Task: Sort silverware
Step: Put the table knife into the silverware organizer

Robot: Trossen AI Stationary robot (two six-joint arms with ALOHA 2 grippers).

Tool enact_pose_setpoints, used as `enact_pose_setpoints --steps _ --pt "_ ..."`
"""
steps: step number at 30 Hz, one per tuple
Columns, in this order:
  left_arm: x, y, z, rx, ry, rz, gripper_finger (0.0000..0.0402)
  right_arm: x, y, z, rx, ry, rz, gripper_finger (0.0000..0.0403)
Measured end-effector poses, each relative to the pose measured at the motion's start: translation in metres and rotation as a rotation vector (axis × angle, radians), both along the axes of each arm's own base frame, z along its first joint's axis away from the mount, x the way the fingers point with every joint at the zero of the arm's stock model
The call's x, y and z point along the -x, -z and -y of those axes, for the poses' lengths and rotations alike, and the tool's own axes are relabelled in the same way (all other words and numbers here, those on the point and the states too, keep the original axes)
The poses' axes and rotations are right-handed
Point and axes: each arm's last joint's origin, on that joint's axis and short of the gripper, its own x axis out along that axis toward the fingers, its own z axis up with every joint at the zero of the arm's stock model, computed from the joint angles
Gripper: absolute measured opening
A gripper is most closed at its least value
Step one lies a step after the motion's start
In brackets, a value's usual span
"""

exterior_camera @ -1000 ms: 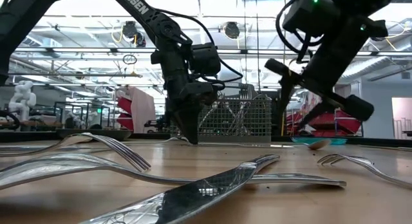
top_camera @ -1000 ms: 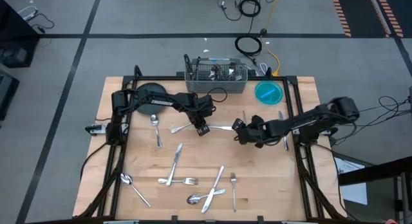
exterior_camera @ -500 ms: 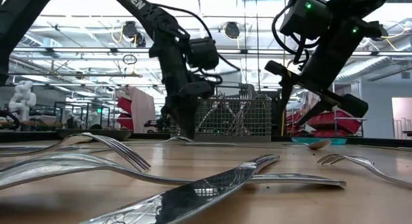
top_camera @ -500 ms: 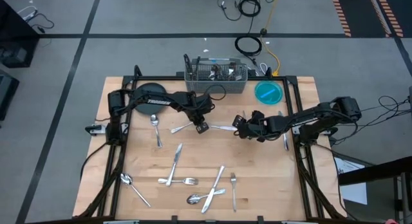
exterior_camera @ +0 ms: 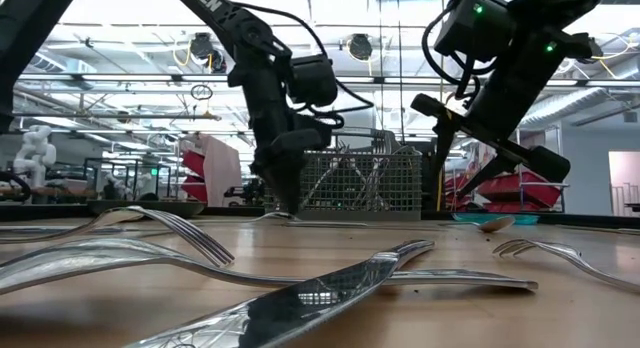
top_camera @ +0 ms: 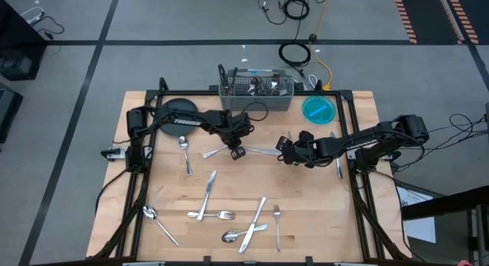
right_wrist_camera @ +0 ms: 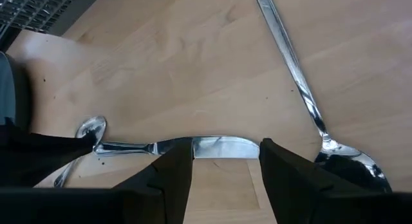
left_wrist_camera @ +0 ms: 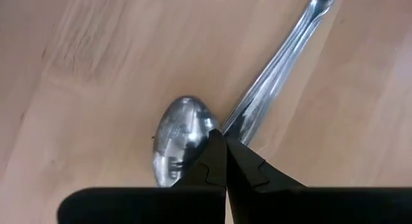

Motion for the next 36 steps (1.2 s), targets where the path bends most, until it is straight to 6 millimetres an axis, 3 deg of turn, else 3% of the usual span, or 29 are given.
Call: enact_pose_setpoints --steps 10,28,36 --pt "0.013 0.017 0.003 -0.021 0.011 -0.060 0.0000 -0.002 -0.001 0.000 0.004 -0.012 0.019 0.0169" --pt "0.010 -0.009 0.005 0.043 0.007 0.014 0.0000 -0.003 -0.002 0.000 0.017 -0.036 0.020 0.0169" --pt "0.005 -0.011 0.005 0.037 0.015 0.079 0.0000 -0.004 -0.002 0.000 0.028 -0.050 0.020 0.0169"
